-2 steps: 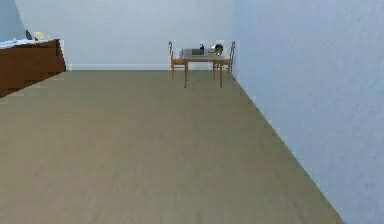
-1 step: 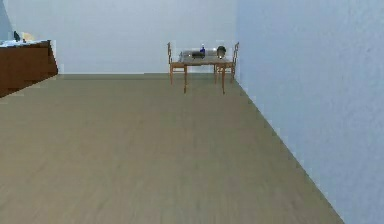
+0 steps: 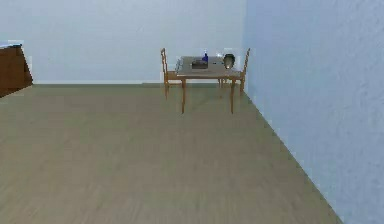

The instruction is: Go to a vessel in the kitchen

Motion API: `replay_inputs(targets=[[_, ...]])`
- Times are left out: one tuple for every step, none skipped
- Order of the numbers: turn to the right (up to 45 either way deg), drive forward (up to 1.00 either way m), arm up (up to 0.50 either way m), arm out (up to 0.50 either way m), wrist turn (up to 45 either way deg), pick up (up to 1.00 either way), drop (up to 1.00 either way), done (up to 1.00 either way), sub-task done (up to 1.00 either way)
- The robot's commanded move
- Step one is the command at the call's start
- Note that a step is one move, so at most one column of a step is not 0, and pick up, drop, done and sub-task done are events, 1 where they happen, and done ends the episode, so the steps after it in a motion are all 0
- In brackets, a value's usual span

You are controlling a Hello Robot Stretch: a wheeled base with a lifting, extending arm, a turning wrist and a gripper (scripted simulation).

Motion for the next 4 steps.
replay_inputs(targets=[[3.0,0.0,0.0,0.0,0.0,0.0,0.0,0.0,0.0],[0.0,1.0,0.0,0.0,0.0,0.0,0.0,0.0,0.0],[0.0,1.0,0.0,0.0,0.0,0.0,0.0,0.0,0.0],[0.0,0.65,0.0,0.0,0.0,0.0,0.0,0.0,0.0]])
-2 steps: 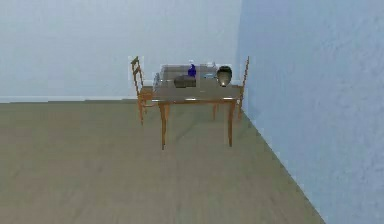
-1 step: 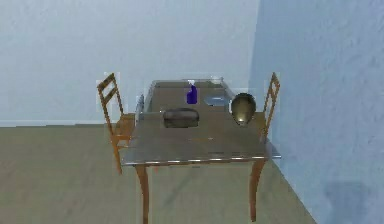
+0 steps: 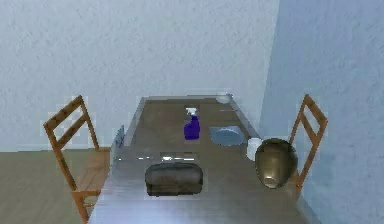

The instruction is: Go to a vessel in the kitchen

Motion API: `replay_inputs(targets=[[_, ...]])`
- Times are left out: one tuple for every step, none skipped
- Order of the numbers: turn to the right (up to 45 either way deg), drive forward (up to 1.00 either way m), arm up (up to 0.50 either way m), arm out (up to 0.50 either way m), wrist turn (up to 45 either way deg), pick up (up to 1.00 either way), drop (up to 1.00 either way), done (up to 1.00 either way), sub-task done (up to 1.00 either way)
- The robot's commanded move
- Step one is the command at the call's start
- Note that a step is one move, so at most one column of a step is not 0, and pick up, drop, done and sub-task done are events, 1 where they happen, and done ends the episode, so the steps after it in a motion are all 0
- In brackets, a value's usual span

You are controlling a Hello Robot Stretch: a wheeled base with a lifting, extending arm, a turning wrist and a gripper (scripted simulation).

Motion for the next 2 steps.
replay_inputs(targets=[[24.0,0.0,0.0,0.0,0.0,0.0,0.0,0.0,0.0],[0.0,0.0,0.0,0.0,0.0,0.0,0.0,1.0,0.0]])
